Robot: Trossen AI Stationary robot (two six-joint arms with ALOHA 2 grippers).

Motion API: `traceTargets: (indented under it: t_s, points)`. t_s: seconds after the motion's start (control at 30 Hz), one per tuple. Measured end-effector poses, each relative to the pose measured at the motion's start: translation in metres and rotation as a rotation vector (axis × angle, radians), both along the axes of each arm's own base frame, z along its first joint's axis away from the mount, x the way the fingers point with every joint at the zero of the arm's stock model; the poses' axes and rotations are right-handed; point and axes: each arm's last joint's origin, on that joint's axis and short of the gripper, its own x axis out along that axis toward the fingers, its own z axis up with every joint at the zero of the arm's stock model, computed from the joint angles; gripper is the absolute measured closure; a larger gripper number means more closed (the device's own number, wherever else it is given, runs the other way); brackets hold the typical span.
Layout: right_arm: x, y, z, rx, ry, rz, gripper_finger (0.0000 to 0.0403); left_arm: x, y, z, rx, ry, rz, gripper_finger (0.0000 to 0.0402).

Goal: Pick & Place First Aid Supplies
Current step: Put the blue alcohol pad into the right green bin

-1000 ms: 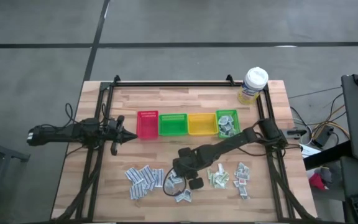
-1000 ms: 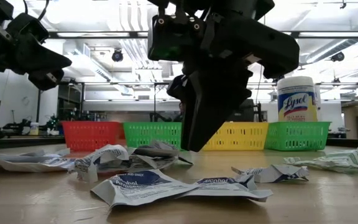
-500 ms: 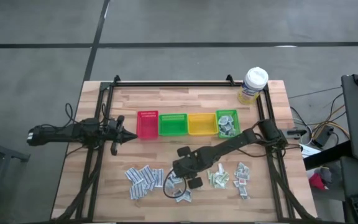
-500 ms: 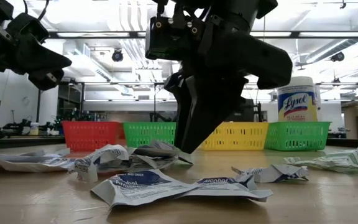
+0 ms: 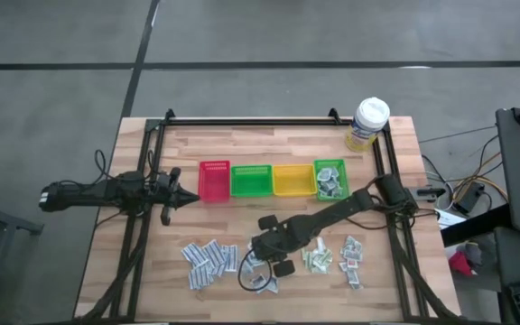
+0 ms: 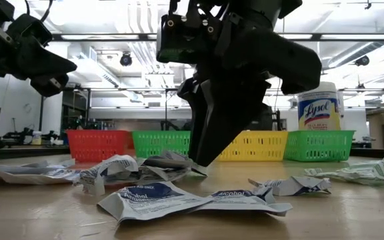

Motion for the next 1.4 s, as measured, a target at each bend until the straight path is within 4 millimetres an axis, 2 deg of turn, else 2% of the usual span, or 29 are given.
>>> traceTargets:
  t_s: [0.3,0.63,1.2,1.4]
  points:
    - [0.004,0.002,-0.01,-0.014,-0.014,0.003,0.028,0.0,0.0,0.0,-0.002,0.0,0.0,0.0401]
    - [0.004,0.001,-0.011,-0.059,-0.025,-0.008,0.0286,0.0,0.0,0.0,-0.002,0.0,0.0,0.0401]
    - [0.004,0.0,-0.011,-0.084,-0.027,0.002,0.036,0.0,0.0,0.0,-0.001,0.0,0.0,0.0401]
    - [-0.001,-0.002,-0.01,-0.1,0.022,0.006,0.0375,0.0,0.0,0.0,-0.001,0.0,0.0,0.0401]
